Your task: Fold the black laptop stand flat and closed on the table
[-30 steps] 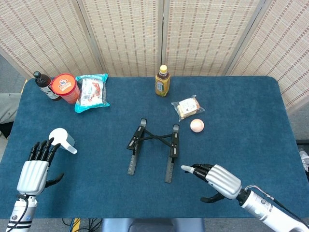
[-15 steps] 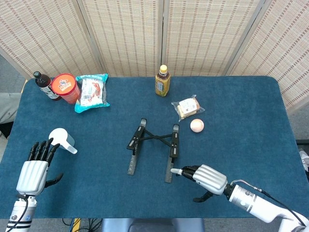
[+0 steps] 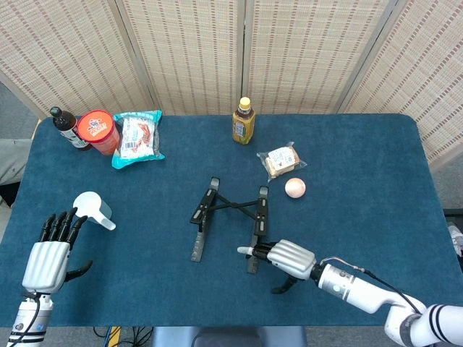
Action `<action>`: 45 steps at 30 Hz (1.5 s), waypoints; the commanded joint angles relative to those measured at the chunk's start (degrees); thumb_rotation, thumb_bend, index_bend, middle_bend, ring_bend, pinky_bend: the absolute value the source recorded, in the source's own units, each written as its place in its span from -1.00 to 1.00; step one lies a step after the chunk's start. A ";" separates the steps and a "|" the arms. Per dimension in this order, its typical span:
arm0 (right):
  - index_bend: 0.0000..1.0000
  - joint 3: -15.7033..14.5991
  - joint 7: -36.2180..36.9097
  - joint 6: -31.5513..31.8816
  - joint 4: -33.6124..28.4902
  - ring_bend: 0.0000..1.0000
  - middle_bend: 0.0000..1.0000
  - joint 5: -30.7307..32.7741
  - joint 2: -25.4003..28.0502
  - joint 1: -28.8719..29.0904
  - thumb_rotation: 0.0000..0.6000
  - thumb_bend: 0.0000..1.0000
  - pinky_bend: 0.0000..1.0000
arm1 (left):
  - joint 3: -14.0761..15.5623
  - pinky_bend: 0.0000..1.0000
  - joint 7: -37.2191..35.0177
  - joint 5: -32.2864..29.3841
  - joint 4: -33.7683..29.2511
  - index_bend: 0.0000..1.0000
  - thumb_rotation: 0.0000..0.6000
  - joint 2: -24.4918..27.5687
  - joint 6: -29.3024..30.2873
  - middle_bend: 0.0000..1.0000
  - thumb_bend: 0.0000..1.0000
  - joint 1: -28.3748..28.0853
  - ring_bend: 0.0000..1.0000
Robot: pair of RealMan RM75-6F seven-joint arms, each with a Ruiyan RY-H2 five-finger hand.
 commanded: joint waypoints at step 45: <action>-1.00 14.84 -3.16 -3.28 13.28 -0.94 -0.70 23.02 -8.06 8.03 1.00 -0.86 -0.59 | 0.66 -1.00 -3.71 0.49 2.80 -0.78 1.00 0.02 1.68 -0.96 -0.73 1.92 -1.00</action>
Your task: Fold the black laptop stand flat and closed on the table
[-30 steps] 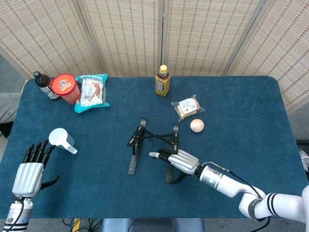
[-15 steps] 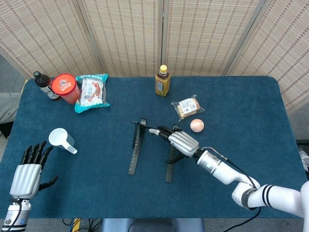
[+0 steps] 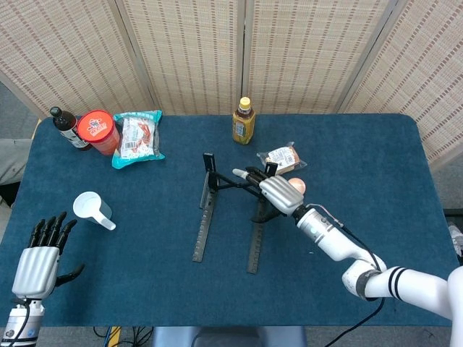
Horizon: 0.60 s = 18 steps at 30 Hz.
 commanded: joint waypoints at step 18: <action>-1.00 -3.58 4.83 3.60 -5.26 -0.94 -0.70 -4.77 4.41 -2.72 1.00 -0.86 -0.59 | -0.16 -1.00 0.42 -0.11 -0.12 -0.78 1.00 -0.10 -0.57 -0.96 -0.73 -0.21 -1.00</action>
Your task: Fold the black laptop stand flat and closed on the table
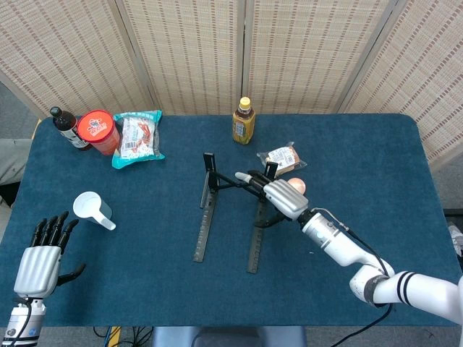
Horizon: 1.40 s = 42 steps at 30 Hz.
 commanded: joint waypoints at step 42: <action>-1.00 -5.65 4.10 -7.28 10.02 -0.89 -0.47 0.37 -6.09 -0.05 1.00 -0.79 -0.59 | 0.10 -1.00 0.42 -0.45 -0.03 -0.78 1.00 -0.04 -0.59 -0.96 -0.73 -0.03 -1.00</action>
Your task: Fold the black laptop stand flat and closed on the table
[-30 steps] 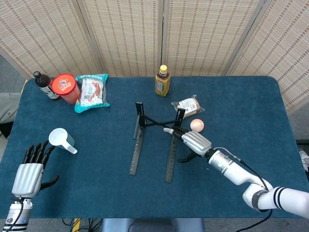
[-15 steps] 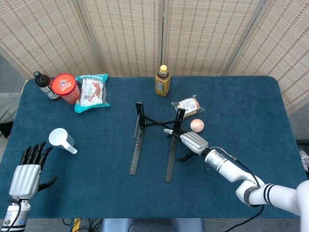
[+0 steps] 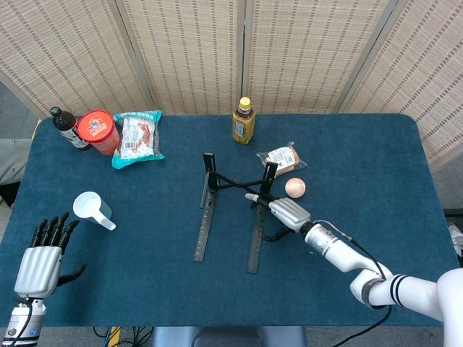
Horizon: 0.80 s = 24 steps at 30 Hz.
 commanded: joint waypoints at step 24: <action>-1.00 1.01 0.67 -1.51 3.82 -0.89 -0.47 1.43 -1.90 0.43 1.00 -0.79 -0.59 | -0.12 -1.00 -0.25 -0.25 0.75 -0.78 1.00 -0.52 -0.32 -0.96 -0.73 -0.19 -1.00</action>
